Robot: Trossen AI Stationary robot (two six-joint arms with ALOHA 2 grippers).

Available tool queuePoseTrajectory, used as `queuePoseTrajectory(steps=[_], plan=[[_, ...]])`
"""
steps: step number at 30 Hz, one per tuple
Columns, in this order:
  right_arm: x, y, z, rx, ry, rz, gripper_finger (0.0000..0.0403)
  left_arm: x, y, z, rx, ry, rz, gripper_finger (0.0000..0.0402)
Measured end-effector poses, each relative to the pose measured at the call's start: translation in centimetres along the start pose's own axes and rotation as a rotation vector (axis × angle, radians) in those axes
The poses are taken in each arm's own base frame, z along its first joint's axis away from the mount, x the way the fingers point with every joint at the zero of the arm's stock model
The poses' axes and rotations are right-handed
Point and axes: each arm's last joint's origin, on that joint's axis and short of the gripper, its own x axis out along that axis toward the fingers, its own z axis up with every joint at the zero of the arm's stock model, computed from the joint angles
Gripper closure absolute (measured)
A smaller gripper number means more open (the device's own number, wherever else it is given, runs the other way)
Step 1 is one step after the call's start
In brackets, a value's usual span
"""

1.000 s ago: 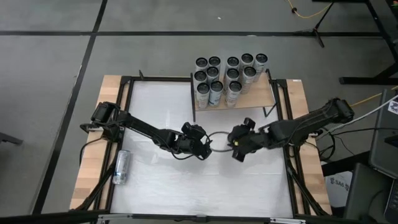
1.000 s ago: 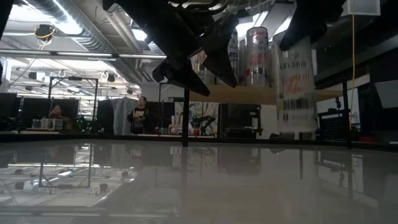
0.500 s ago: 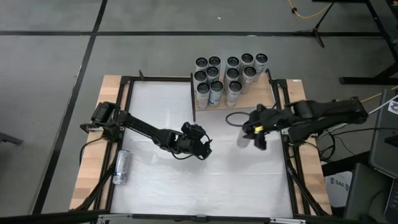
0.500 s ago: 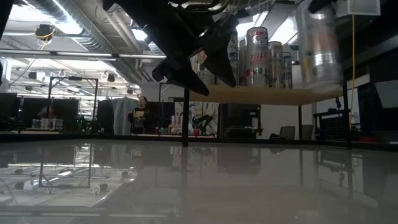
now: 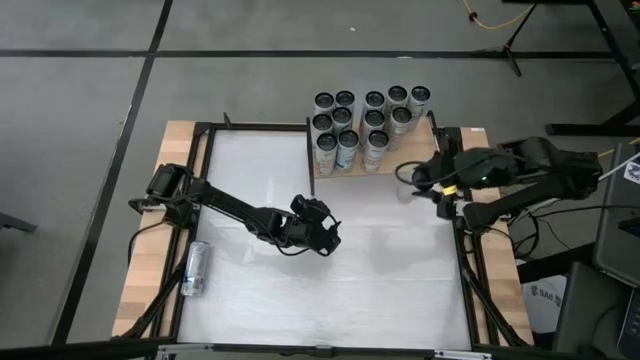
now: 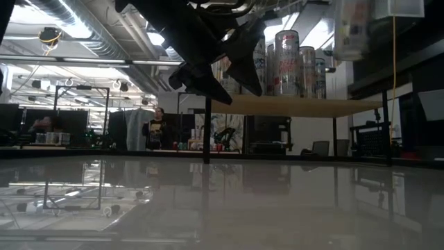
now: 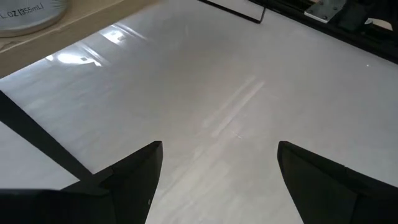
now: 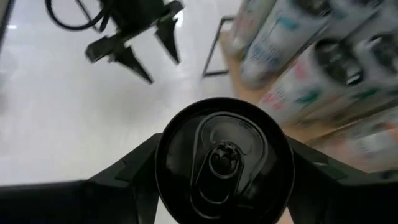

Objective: Place canned beverage on shelf
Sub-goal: Put the orange soda can on the shelf aligned with the orange soda cans

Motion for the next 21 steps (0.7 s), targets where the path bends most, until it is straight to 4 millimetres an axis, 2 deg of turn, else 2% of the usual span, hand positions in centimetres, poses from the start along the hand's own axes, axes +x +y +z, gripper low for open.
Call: queuePoseTrajectory(steps=[6, 14, 21], plan=[[-0.8, -1.3, 0.5, -0.063, -0.031, -0.089, 0.0157, 0.0, 0.0, 0.0, -0.001, -0.001, -0.001, 0.0089], [-0.2, -4.4, 0.5, -0.071, 0.008, -0.102, 0.0157, 0.0, 0.0, 0.0, -0.001, -0.001, -0.001, 0.0089], [1.3, -6.9, 0.0, -0.086, 0.007, -0.078, 0.0157, 0.0, 0.0, 0.0, -0.005, -0.001, -0.001, 0.0089]])
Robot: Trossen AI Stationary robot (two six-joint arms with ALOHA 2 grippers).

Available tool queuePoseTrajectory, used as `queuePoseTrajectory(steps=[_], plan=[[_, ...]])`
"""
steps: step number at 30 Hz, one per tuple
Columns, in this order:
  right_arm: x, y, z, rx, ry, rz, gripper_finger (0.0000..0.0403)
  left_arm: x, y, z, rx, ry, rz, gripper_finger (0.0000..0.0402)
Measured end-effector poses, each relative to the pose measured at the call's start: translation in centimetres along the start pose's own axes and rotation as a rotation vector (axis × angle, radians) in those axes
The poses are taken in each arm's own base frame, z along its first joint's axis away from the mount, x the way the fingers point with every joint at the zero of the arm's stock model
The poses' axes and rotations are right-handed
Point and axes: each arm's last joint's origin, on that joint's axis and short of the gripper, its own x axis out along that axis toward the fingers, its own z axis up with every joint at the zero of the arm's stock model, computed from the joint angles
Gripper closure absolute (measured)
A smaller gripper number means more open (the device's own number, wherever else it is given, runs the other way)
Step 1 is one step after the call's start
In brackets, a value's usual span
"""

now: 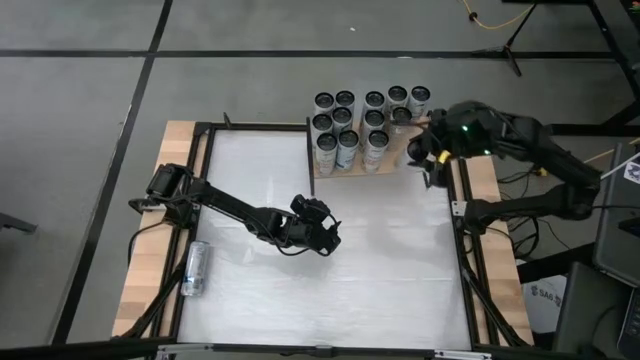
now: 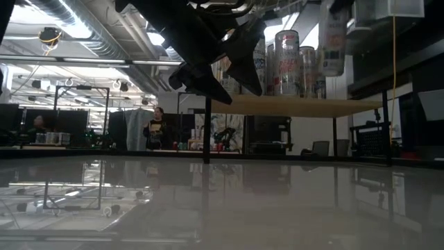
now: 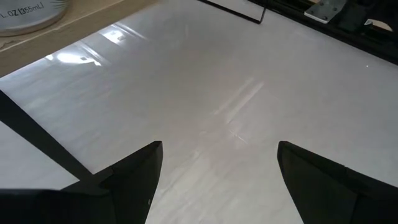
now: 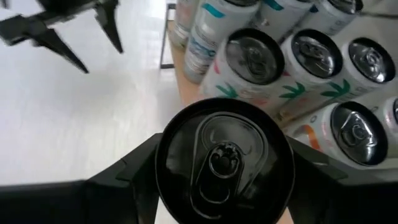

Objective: Place canned beverage on shelf
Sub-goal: Put the orange soda can on the shelf aligned with the orange soda cans

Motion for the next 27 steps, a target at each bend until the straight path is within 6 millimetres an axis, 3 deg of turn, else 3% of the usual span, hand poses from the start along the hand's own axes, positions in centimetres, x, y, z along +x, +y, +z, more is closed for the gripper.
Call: queuePoseTrajectory(steps=[13, 27], plan=[[4.4, -3.4, -1.4, 0.053, 0.065, 0.049, 0.0157, 0.0, 0.0, 0.0, -0.001, 0.000, 0.000, 0.0089], [5.1, -3.9, -1.5, 0.049, 0.044, 0.030, 0.0157, 0.0, 0.0, 0.0, -0.001, 0.000, 0.000, 0.0089]])
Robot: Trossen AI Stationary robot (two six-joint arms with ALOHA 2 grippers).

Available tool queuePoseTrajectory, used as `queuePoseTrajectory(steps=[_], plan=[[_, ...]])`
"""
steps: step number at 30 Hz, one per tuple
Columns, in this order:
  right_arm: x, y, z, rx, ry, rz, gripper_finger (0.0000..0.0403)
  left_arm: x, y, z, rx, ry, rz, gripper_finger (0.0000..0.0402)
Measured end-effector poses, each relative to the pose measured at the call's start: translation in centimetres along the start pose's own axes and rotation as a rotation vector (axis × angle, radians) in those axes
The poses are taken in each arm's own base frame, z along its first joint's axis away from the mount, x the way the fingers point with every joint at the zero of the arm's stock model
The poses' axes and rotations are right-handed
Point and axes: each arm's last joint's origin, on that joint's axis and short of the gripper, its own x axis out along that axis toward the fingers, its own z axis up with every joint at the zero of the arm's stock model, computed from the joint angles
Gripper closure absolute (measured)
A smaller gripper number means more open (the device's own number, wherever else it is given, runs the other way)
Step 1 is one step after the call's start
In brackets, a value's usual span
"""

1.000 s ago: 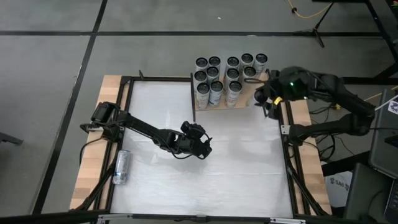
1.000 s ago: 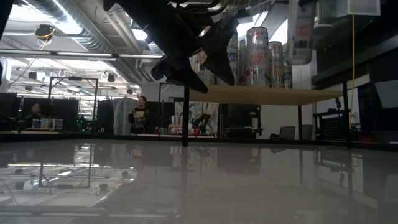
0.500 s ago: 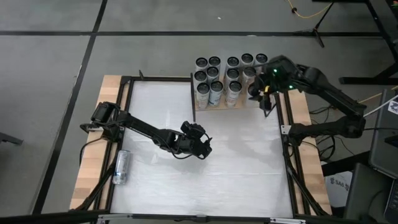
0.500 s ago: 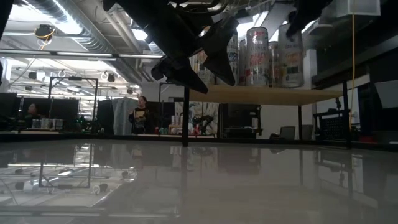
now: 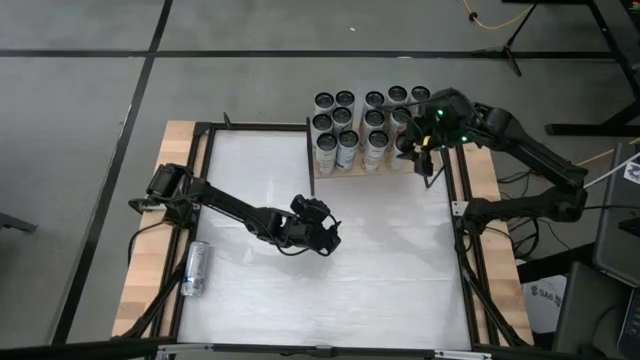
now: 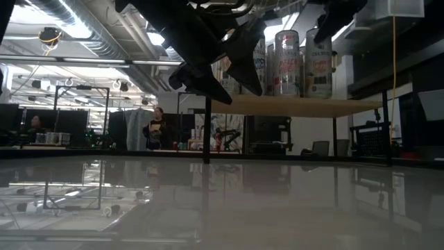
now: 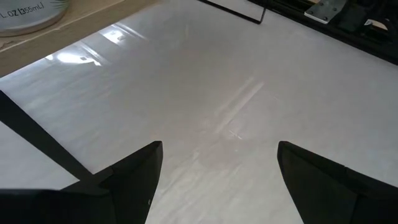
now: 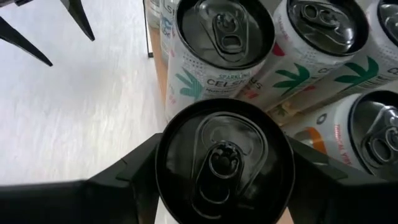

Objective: Place canned beverage on shelf
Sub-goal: Put the orange soda can on the shelf aligned with the orange soda cans

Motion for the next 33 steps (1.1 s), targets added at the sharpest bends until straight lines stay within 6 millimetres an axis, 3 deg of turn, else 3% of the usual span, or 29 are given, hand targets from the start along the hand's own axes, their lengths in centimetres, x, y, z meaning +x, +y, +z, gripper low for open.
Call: queuePoseTrajectory(steps=[10, 28, 33], plan=[[1.4, -0.5, 0.5, 0.009, 0.015, 0.023, 0.0157, 0.0, 0.0, 0.0, 0.000, 0.000, 0.000, 0.0089], [1.6, -0.5, 0.4, 0.011, 0.028, 0.022, 0.0157, 0.0, 0.0, 0.0, 0.003, 0.001, 0.000, 0.0089], [1.6, -0.5, 0.3, 0.014, 0.044, -0.002, 0.0135, 0.0, 0.0, 0.0, 0.003, 0.000, 0.000, 0.0089]])
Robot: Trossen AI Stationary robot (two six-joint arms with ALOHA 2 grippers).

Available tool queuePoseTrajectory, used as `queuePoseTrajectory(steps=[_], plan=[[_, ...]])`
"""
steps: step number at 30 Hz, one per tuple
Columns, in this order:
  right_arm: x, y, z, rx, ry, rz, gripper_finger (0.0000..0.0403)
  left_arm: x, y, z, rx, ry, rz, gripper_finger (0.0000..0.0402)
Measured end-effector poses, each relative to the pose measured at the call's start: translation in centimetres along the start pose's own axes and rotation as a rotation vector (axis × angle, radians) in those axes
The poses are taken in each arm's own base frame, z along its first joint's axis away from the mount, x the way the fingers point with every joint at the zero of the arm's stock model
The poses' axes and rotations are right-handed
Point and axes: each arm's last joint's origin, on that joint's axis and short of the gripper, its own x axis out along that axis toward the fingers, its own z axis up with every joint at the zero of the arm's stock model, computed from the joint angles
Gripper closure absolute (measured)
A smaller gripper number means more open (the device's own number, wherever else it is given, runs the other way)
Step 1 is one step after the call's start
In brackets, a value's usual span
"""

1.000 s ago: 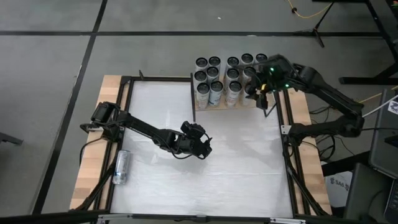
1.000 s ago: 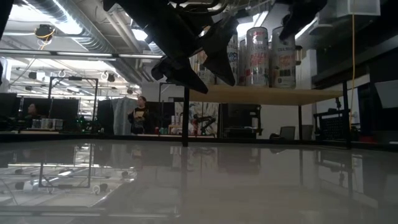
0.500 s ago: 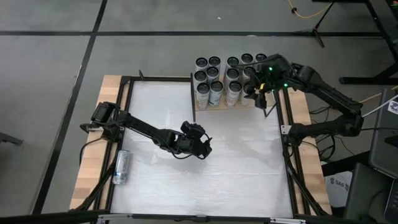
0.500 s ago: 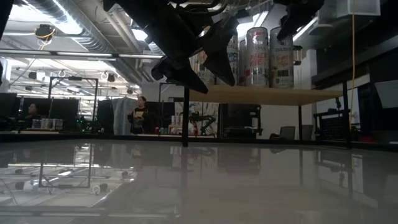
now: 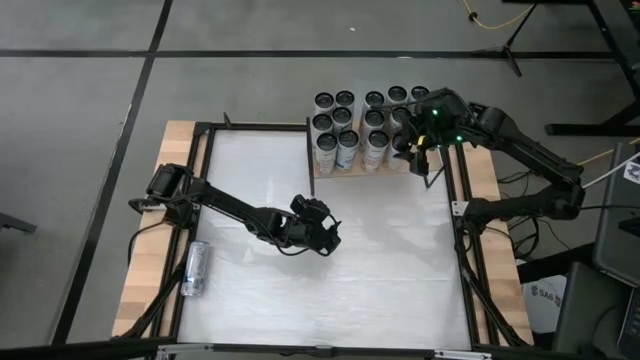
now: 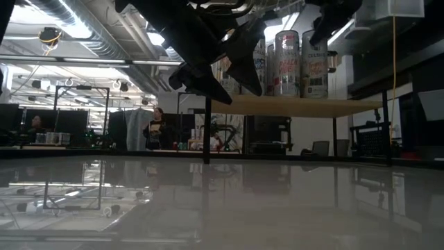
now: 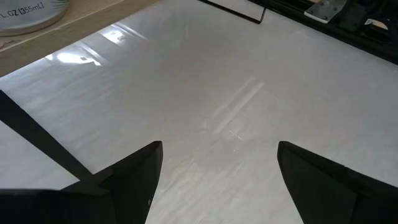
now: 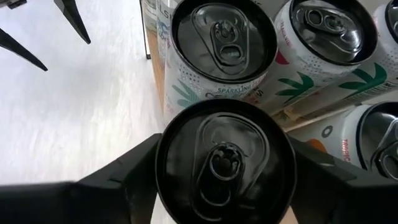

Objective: Place canned beverage on shelf
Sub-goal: Put the orange soda can on the shelf aligned with the orange soda cans, then put the blue soda can on the shelf aligned with the blue soda can

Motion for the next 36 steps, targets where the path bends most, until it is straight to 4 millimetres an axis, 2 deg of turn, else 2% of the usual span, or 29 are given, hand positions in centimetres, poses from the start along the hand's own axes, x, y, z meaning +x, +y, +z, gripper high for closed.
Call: queuePoseTrajectory(steps=[8, 19, 25, 32, 36], plan=[[0.4, -0.2, -0.1, -0.001, 0.019, -0.022, 0.0080, 0.0, 0.0, 0.0, -0.001, 0.000, 0.000, 0.0089], [0.0, -0.2, 0.2, -0.006, -0.008, -0.027, 0.0077, 0.0, 0.0, 0.0, -0.002, 0.000, -0.001, 0.0089], [-2.1, -0.5, 1.5, -0.018, -0.084, -0.060, 0.0078, 0.0, 0.0, 0.0, -0.002, 0.000, -0.001, 0.0089], [-5.5, -0.7, 3.3, -0.032, -0.201, -0.111, 0.0078, 0.0, 0.0, 0.0, 0.001, 0.000, -0.001, 0.0089], [-7.3, -0.6, 4.1, 0.050, -0.287, -0.075, 0.0078, -0.1, 0.0, 0.1, 0.014, 0.004, -0.006, 0.0089]])
